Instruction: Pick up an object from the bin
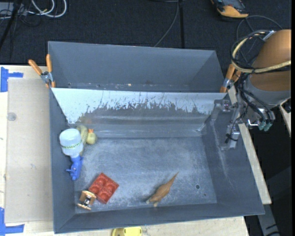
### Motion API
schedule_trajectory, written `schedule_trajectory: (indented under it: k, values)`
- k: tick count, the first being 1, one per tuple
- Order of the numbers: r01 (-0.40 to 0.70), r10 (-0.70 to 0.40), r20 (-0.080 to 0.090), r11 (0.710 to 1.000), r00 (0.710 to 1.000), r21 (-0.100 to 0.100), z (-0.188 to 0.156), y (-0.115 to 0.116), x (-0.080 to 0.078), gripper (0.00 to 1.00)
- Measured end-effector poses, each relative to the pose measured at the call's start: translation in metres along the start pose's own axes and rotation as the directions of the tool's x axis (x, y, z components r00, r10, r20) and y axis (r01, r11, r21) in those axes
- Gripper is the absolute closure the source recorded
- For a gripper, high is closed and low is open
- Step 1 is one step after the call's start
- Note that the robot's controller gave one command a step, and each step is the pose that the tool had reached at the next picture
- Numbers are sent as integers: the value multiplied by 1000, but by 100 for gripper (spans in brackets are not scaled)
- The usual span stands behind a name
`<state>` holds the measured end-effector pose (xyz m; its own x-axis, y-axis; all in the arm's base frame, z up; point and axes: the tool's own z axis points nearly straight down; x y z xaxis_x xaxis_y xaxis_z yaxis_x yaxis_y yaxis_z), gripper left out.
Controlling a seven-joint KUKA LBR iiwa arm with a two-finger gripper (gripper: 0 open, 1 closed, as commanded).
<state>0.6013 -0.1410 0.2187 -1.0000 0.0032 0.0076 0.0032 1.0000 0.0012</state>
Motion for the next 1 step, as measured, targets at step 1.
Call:
schedule_trajectory:
  k: [1]
  values:
    - [2,-2,7,1000,1000,1,-5,1,-1,0]
